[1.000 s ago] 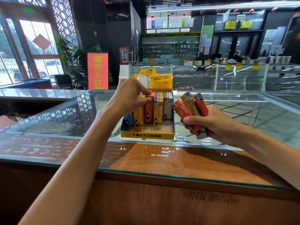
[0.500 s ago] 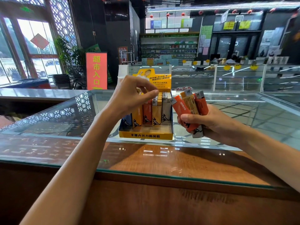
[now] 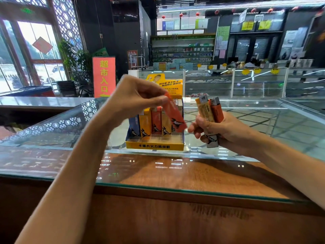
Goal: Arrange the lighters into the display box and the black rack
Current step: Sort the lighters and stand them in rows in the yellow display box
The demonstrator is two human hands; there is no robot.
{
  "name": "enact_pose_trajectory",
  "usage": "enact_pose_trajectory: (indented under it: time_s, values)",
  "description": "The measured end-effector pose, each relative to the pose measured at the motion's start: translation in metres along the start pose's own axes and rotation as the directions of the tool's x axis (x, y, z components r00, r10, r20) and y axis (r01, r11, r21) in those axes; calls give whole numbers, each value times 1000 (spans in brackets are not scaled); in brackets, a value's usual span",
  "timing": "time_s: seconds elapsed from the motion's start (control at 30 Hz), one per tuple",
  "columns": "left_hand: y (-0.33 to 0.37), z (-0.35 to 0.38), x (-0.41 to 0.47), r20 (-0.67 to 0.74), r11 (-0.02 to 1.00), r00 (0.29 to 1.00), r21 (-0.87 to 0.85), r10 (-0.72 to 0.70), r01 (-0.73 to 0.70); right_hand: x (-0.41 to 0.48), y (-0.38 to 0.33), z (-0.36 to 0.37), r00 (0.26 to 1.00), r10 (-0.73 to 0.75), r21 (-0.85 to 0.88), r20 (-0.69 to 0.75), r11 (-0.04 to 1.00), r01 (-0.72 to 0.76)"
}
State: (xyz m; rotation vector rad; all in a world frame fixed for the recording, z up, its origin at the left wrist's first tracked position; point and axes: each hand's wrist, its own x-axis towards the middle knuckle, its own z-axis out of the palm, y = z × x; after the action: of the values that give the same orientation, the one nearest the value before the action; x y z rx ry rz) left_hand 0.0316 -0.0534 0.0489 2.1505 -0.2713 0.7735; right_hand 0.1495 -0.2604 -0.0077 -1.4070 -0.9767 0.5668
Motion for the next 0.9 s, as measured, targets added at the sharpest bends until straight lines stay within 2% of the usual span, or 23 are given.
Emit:
enact_pose_trajectory:
  time_s: [0.13,0.4,0.57,0.9]
  values:
    - [-7,-27,0,-82,990,995,129,-50,60,1,3,-4,998,28,59,-61,998,-25]
    - [-22,-10,6,-64,943,996,325,-56,74,2,3,-3,996,35,53,-83,998,-31]
    - [-25,-1,11,-63,884,998,466,-7,36,3,4,-4,996,28,40,-81,999,-25]
    - [-26,5,10,-8,855,1000,519,-1,5,3,5,-4,998,22,13,-66,1000,-21]
